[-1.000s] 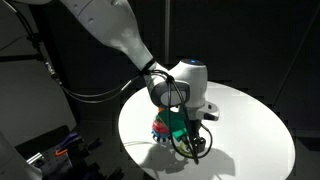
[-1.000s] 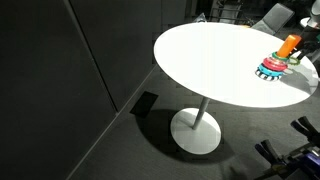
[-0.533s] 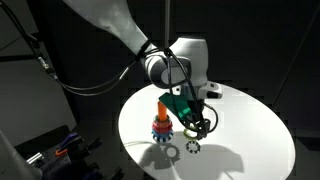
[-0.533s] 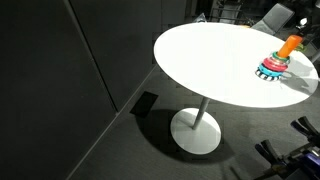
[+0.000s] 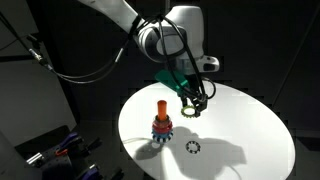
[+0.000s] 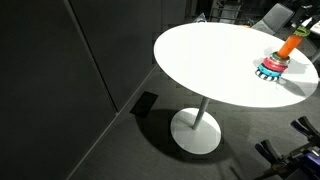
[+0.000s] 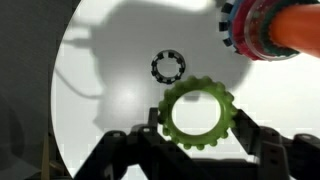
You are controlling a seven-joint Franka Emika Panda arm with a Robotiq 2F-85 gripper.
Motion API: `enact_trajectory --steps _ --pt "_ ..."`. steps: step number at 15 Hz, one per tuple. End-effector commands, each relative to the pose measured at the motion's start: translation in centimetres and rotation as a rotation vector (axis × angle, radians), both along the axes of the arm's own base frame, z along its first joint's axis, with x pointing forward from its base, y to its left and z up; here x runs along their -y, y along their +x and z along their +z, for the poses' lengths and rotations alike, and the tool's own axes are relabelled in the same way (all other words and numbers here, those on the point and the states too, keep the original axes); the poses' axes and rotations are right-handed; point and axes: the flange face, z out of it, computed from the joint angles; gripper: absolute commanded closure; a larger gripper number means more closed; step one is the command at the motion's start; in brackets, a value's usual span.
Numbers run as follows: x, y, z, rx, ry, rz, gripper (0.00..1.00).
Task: Put the green ring on the stack
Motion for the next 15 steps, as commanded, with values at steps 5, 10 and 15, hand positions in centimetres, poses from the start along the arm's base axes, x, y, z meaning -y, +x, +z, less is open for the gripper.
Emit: enact_trajectory --steps 5,10,15 --pt "-3.0 -0.3 5.8 -0.02 0.05 0.074 0.51" --pt "-5.2 -0.5 6.3 -0.064 0.076 0.124 0.51" --pt "-7.6 -0.1 5.5 -0.087 0.071 0.16 0.51"
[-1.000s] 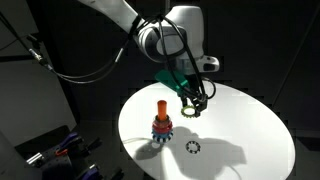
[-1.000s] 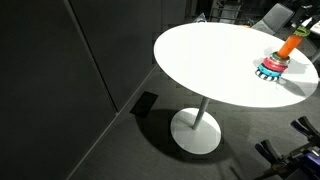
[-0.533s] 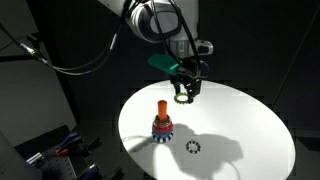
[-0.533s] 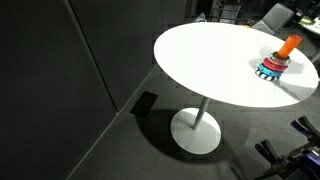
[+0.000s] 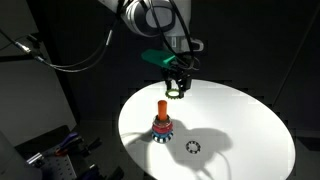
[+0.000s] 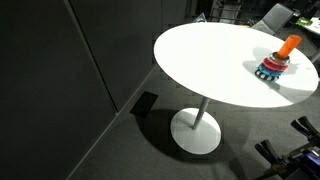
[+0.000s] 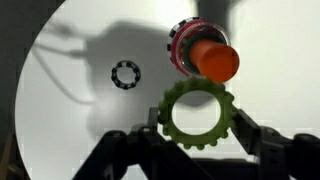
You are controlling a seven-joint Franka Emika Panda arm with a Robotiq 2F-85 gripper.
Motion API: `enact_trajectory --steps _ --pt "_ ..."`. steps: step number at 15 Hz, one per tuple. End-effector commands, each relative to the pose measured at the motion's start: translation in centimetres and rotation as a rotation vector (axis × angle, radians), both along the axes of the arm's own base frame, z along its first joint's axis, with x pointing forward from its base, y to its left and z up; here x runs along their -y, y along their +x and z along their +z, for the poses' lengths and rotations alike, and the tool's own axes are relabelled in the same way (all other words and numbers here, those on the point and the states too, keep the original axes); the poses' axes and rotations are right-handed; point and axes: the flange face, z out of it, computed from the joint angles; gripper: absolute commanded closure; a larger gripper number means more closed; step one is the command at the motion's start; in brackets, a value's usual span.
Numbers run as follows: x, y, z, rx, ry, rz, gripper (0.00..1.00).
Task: Put the green ring on the stack
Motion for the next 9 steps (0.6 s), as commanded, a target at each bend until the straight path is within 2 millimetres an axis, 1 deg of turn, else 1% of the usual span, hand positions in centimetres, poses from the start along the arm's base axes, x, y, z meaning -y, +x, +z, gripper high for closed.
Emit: enact_trajectory --steps 1,5,9 --pt "-1.6 -0.2 0.0 -0.019 0.005 0.037 0.51" --pt "-3.1 -0.4 -0.8 -0.037 0.01 0.066 0.51" --pt "-3.6 -1.1 -1.8 -0.064 -0.002 0.075 0.51"
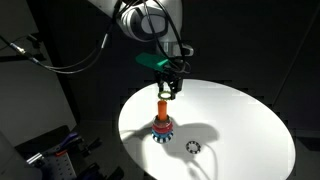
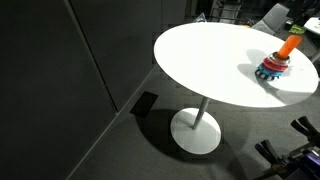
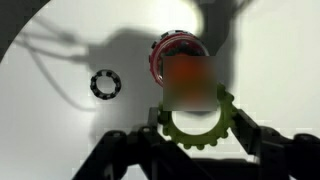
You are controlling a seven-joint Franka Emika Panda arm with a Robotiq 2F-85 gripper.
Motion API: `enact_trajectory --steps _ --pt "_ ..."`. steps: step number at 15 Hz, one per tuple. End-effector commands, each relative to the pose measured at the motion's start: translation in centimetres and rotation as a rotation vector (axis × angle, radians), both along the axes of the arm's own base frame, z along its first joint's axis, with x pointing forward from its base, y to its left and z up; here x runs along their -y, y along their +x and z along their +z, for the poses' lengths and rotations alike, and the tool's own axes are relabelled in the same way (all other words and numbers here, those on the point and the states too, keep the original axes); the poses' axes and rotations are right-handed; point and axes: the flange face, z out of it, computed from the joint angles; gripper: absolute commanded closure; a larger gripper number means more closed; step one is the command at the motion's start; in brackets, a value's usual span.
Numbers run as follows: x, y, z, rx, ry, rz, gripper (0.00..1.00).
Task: Put the green ring on the stack
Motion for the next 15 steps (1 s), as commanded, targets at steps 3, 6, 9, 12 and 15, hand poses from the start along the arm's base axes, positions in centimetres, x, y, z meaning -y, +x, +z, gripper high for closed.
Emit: enact_trajectory --steps 3,6,9,12,15 --pt "-0.1 -1.5 -0.6 -0.045 -0.024 0.023 0.51" --pt "0.1 -1.9 -1.2 -0.059 -0.033 0.026 0.51" --pt "0.2 -2.3 -1.9 -0.056 -0.034 0.033 0.51" --pt "0.1 -2.5 -2.6 -0.05 -0.031 0.037 0.51" --pt "0.0 -2.7 -3.3 -0.046 -0.032 0.041 0.21"
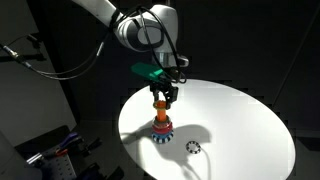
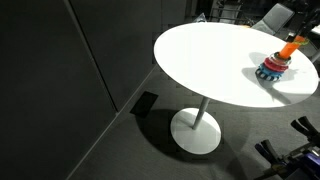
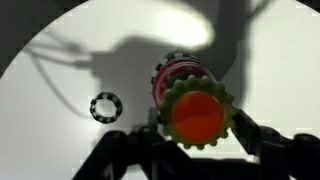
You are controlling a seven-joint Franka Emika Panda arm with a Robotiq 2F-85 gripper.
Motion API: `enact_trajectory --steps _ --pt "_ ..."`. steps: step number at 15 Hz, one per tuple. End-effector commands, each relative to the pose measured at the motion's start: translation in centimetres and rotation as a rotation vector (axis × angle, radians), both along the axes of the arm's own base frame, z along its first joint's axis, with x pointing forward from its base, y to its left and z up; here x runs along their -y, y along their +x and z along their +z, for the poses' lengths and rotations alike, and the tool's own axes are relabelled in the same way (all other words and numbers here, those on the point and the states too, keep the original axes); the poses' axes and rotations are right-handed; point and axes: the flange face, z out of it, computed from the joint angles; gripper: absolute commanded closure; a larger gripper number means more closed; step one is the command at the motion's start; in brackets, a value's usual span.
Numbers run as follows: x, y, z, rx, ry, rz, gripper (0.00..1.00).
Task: Put the green ring on the stack
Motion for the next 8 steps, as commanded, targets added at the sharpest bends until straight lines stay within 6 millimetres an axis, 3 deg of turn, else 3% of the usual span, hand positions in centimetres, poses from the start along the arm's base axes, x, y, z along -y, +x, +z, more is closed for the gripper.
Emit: enact_trajectory --steps 1,4,8 --pt "0.16 -0.7 -0.09 0.013 -0.011 0.02 0.06" --pt "0.27 -0.87 -0.29 0.008 -0.009 0.019 0.0" --pt "0.58 -1.06 -0.16 0.008 -0.01 0.022 0.0"
